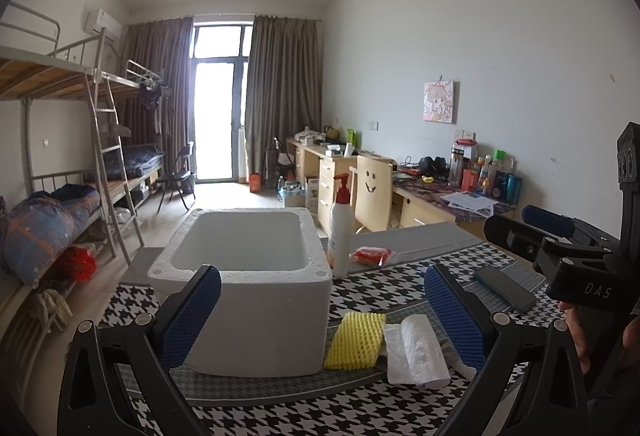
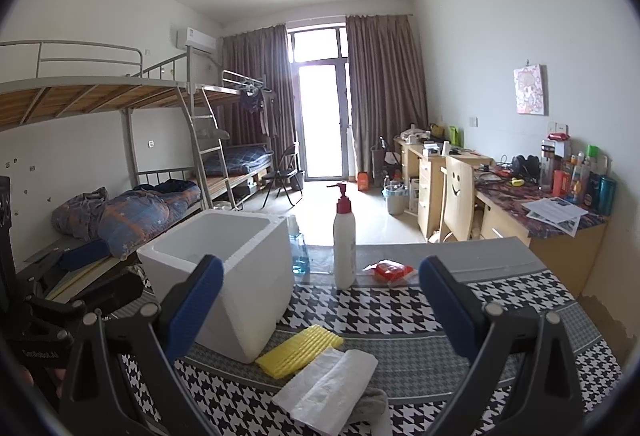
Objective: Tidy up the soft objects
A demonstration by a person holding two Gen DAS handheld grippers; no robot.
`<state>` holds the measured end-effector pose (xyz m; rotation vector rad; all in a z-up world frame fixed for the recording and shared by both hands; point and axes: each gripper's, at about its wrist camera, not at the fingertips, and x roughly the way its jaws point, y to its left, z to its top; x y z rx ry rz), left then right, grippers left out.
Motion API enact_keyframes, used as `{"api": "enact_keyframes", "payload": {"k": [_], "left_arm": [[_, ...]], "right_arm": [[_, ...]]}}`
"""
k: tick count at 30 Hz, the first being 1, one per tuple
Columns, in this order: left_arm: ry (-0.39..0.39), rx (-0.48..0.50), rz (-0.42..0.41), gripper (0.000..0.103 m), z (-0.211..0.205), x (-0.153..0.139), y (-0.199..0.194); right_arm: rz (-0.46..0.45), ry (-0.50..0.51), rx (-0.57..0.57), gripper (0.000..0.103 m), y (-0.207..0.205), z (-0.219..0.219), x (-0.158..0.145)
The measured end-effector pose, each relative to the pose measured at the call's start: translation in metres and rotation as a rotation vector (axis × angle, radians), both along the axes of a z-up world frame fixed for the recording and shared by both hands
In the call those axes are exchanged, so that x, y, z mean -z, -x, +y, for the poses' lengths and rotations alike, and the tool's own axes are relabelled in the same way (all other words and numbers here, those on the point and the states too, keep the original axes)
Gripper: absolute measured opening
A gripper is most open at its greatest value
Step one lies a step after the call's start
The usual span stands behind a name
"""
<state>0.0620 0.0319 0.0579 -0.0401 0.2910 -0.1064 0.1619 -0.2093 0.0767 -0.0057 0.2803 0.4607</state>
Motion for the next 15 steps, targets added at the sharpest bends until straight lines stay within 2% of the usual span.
{"api": "enact_keyframes", "payload": {"k": [15], "left_arm": [[0.015,0.058,0.022,0.102,-0.011,0.013,-0.008]], "right_arm": [[0.021,0.009,0.056,0.1,-0.004,-0.017,0.011]]}}
